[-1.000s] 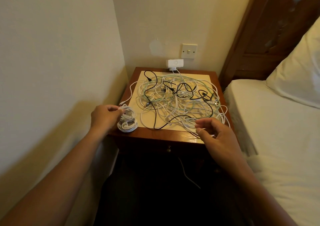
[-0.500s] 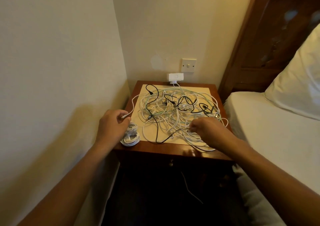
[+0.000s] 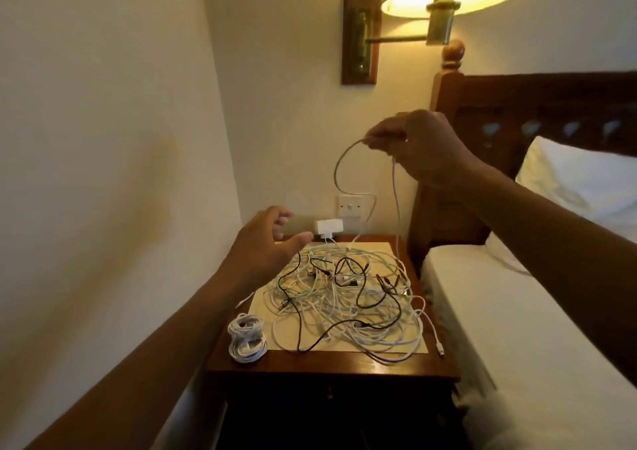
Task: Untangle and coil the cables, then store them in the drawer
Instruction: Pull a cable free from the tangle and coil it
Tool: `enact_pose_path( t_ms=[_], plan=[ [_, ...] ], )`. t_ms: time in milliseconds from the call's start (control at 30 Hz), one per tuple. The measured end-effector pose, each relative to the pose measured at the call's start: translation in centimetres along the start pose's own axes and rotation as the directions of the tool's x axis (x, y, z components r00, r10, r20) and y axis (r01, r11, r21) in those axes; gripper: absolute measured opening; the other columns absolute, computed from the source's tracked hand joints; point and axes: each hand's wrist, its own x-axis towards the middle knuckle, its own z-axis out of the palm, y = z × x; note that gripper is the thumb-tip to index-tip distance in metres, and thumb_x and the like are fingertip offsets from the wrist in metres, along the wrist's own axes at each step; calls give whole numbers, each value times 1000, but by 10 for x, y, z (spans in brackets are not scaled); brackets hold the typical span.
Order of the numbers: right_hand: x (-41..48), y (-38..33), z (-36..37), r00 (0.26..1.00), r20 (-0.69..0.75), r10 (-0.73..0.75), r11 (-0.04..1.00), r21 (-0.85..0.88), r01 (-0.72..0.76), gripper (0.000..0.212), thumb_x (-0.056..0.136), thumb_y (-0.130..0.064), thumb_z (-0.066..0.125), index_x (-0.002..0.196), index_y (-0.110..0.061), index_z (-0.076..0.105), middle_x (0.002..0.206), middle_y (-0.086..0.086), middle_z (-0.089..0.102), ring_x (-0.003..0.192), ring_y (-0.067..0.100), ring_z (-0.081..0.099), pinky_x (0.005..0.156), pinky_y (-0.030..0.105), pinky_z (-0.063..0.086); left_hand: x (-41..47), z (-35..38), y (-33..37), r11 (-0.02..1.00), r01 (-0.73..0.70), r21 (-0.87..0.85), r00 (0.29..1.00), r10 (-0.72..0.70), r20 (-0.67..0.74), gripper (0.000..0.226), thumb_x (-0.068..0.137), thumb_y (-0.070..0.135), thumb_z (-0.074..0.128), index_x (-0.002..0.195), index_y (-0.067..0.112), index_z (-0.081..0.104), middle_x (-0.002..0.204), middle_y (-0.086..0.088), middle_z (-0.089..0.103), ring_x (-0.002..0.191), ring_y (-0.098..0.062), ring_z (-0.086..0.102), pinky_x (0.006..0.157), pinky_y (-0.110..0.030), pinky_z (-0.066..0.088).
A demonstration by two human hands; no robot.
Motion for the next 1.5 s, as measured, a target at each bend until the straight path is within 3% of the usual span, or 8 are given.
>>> enact_pose_path(
  t_ms=[233, 400, 700, 867, 1033, 1200, 1333, 1500],
  plan=[
    [22, -61, -76, 969, -193, -154, 988, -37, 150, 25, 101, -20, 63, 123, -13, 73, 105, -13, 65, 78, -22, 54, 75, 0, 40, 24, -20, 115, 959, -249, -136, 968, 246, -36, 94, 79, 70, 69, 152, 28, 29, 144, 3, 46, 120, -12, 52, 79, -15, 41],
    [20, -80, -111, 927, -291, -235, 972, -104, 213, 25, 100, -20, 64, 122, -12, 74, 104, -13, 64, 78, -17, 53, 73, -1, 39, 27, -43, 171, 888, -379, -262, 925, 360, -118, 32, 107, 34, 50, 128, 14, 60, 114, -2, 68, 96, -6, 65, 83, -22, 50],
    [-27, -26, -88, 999, 0, -43, 976, -213, 42, 22, 103, -20, 60, 123, -14, 66, 111, 3, 64, 94, 13, 66, 79, 23, 52, 9, -89, 125, 840, -215, -497, 973, 226, -40, 21, 104, 27, 57, 99, 16, 74, 62, 3, 45, 56, -14, 43, 57, -29, 47],
    [-64, 3, -56, 955, 274, 116, 992, -83, -97, 19, 109, -21, 48, 101, -29, 64, 86, -8, 65, 65, -5, 65, 62, 16, 47, -10, -98, 82, 949, -229, -218, 974, 223, -49, 16, 100, 24, 64, 94, 22, 78, 55, 15, 50, 45, -5, 37, 46, -17, 30],
    [-120, 57, -45, 933, 253, 256, 966, -109, -235, 24, 106, -19, 52, 89, -26, 66, 83, -10, 66, 74, -3, 62, 63, 10, 41, -8, -132, 7, 999, -21, 30, 964, 28, -266, 19, 99, 30, 64, 85, 35, 76, 69, 15, 64, 71, -9, 56, 68, -25, 38],
    [-170, 93, -22, 838, 306, 452, 888, -60, -456, 30, 109, -19, 46, 90, -27, 68, 87, -5, 65, 82, 14, 59, 70, 24, 43, -16, -108, -33, 996, 81, 22, 979, -75, -191, 20, 100, 30, 61, 94, 26, 80, 95, 3, 73, 87, -16, 61, 68, -23, 41],
    [-190, 99, 0, 677, 497, 544, 833, -220, -508, 13, 103, -23, 60, 111, -32, 67, 114, -2, 71, 98, 9, 64, 73, 15, 47, -20, -75, 2, 999, 46, 13, 997, -46, -63, 28, 102, 37, 58, 83, 27, 76, 66, 3, 65, 65, -14, 58, 58, -27, 37],
    [-158, 10, 2, 839, 460, 292, 841, 295, -454, 65, 87, -47, 72, 145, -31, 48, 130, -14, 63, 118, 5, 62, 98, 28, 53, -34, -30, 99, 963, -268, 28, 916, 246, 316, 33, 103, 40, 55, 87, 22, 77, 60, 12, 63, 53, 2, 53, 55, -25, 39]
  ],
)
